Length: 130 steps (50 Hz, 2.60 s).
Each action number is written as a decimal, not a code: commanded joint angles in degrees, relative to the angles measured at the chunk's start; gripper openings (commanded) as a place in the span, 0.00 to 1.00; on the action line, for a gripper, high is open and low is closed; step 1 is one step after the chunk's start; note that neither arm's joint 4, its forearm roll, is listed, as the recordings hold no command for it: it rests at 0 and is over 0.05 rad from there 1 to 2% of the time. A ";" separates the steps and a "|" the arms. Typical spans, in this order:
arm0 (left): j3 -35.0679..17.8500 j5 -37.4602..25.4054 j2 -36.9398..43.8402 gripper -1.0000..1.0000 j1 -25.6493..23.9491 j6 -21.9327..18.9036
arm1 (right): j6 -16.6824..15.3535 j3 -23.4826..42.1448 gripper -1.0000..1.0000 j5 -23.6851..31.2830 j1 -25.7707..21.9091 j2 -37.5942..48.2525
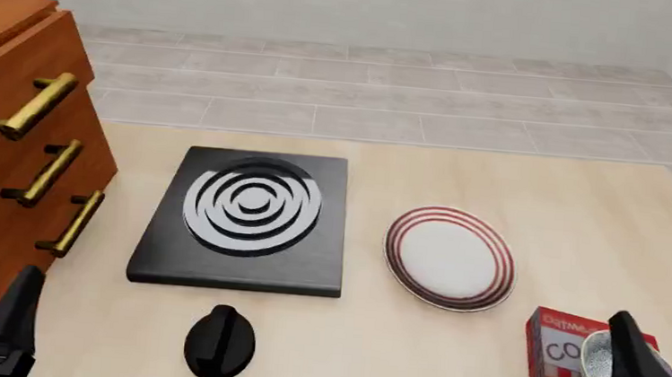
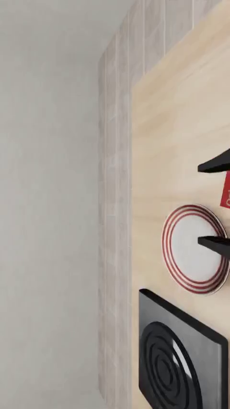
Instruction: Pick the akita bowl on the cookies box and place it on the plate.
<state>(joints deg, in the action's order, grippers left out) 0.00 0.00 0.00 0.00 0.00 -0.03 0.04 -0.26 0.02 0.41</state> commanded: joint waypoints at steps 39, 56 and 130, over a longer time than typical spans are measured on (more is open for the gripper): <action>0.00 0.00 0.00 1.00 0.00 0.00 | 5.65 46.58 1.00 35.11 6.63 13.97; 0.00 0.00 0.00 1.00 0.00 0.00 | -5.16 52.02 1.00 48.96 19.35 19.57; 0.00 0.00 0.00 1.00 0.00 0.00 | 6.75 18.25 1.00 33.42 26.75 21.16</action>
<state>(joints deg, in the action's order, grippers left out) 0.00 0.00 0.00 0.00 0.00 5.63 21.61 35.61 26.23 21.29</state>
